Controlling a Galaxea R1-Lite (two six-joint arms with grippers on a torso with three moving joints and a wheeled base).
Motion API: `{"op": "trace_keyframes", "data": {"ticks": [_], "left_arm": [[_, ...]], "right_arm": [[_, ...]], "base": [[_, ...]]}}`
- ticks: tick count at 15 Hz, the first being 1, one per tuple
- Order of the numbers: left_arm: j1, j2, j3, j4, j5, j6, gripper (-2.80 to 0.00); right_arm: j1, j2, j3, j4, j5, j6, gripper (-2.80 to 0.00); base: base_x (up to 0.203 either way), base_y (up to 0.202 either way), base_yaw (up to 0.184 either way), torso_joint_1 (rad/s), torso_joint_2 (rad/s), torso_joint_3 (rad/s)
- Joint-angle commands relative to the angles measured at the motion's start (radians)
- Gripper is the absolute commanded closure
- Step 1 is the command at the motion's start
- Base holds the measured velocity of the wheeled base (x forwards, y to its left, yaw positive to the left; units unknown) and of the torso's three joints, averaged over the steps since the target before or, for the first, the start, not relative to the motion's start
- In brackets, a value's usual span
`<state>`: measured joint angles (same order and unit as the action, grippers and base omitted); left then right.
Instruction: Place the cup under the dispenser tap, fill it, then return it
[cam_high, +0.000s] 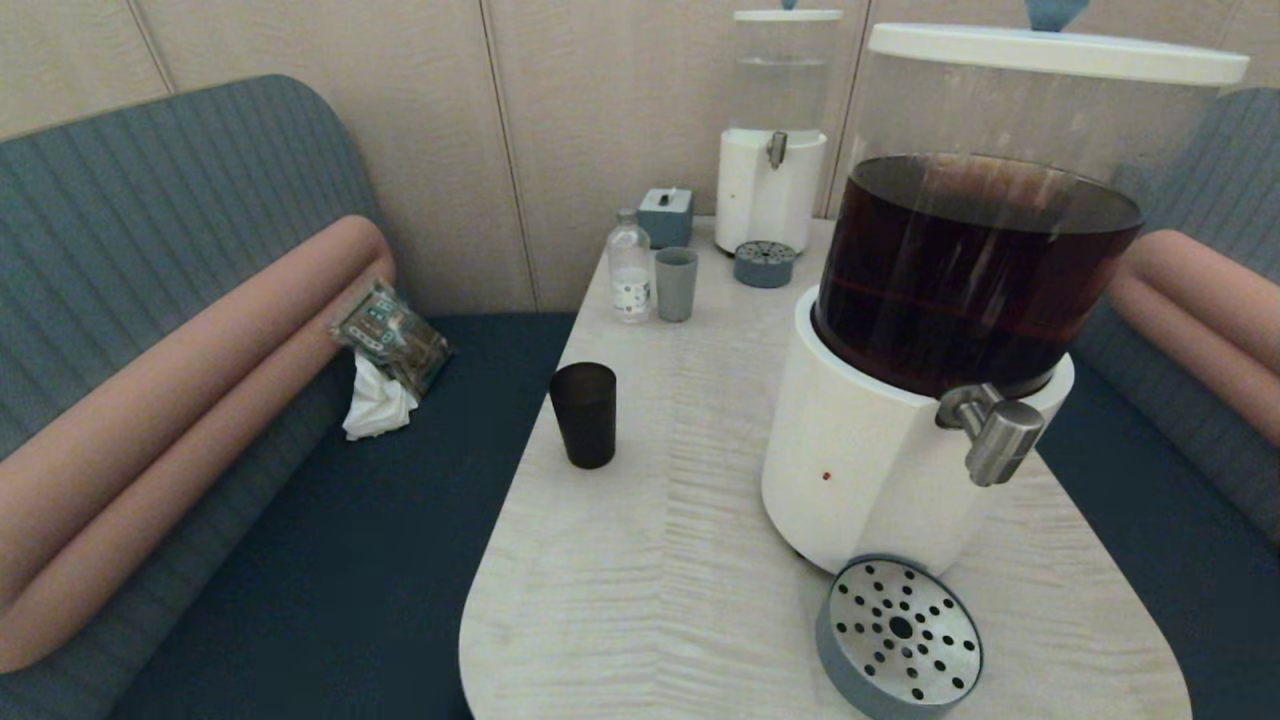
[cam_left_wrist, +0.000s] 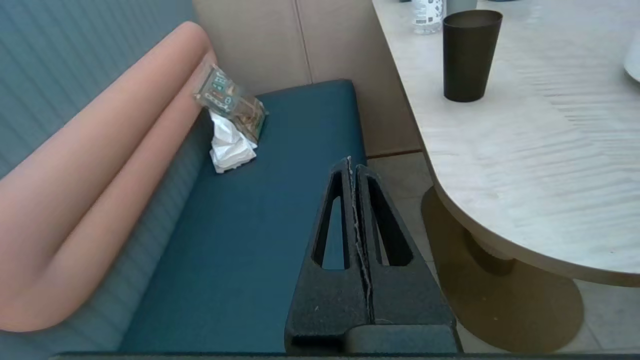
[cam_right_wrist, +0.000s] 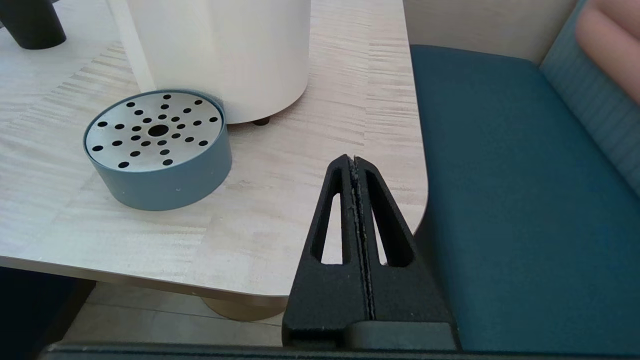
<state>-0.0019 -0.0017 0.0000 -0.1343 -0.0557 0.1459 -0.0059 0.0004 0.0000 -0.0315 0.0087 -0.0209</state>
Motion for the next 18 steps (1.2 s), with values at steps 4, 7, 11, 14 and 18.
{"op": "trace_keyframes", "data": {"ticks": [4,7,11,14,18], "left_arm": [[0.0,0.0,0.04,0.001,0.001,-0.006,0.0],[0.0,0.0,0.04,0.001,0.001,-0.006,0.0],[0.0,0.0,0.04,0.001,0.001,-0.006,0.0],[0.0,0.0,0.04,0.001,0.001,-0.006,0.0],[0.0,0.0,0.04,0.001,0.001,-0.006,0.0]], "right_arm": [[0.0,0.0,0.011,-0.001,0.0,-0.001,0.0],[0.0,0.0,0.011,-0.001,0.0,-0.001,0.0],[0.0,0.0,0.011,-0.001,-0.001,0.002,0.0],[0.0,0.0,0.011,-0.001,-0.001,0.002,0.0],[0.0,0.0,0.011,-0.001,0.0,0.001,0.0]], "base": [[0.0,0.0,0.0,0.0,0.0,0.0],[0.0,0.0,0.0,0.0,0.0,0.0],[0.0,0.0,0.0,0.0,0.0,0.0],[0.0,0.0,0.0,0.0,0.0,0.0],[0.0,0.0,0.0,0.0,0.0,0.0]]}}
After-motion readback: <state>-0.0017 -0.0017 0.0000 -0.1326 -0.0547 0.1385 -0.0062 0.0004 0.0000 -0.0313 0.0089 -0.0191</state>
